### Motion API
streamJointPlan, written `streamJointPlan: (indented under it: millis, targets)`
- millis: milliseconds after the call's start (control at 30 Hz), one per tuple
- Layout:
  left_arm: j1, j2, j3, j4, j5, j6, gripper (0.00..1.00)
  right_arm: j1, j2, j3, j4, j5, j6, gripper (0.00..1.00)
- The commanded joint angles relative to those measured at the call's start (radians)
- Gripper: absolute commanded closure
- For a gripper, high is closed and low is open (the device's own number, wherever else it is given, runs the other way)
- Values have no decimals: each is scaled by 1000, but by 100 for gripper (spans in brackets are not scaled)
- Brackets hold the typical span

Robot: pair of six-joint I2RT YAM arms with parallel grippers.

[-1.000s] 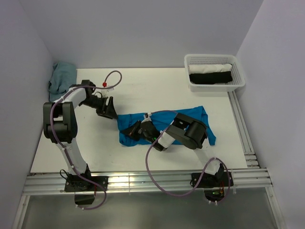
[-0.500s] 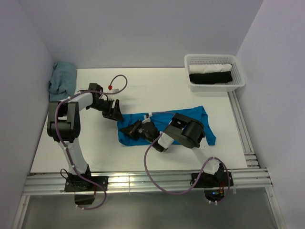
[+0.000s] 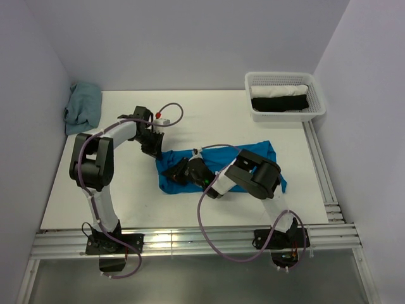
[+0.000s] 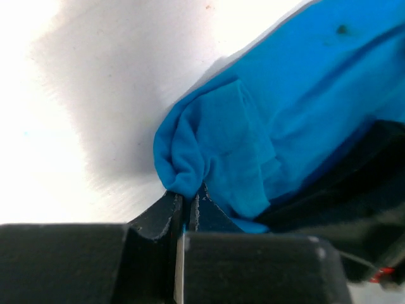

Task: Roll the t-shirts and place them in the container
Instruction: Roll the tshirt

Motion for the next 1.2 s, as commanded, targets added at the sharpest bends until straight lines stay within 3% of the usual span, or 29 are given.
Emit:
streamJointPlan:
  millis: [0, 167, 267, 700, 1167]
  targets:
    - [-25, -35, 65, -43, -178, 52, 100, 12, -115, 27, -229, 49, -137, 72]
    - [-56, -9, 119, -99, -262, 75, 100, 46, -195, 107, -441, 136, -240, 59]
    - [-68, 10, 145, -130, -290, 86, 100, 67, -215, 185, -632, 190, -294, 59]
    - [-96, 45, 196, -166, -318, 76, 100, 136, -191, 372, -869, 224, -391, 47]
    - [-114, 60, 222, -179, -327, 69, 100, 190, -45, 664, -1236, 354, -454, 43]
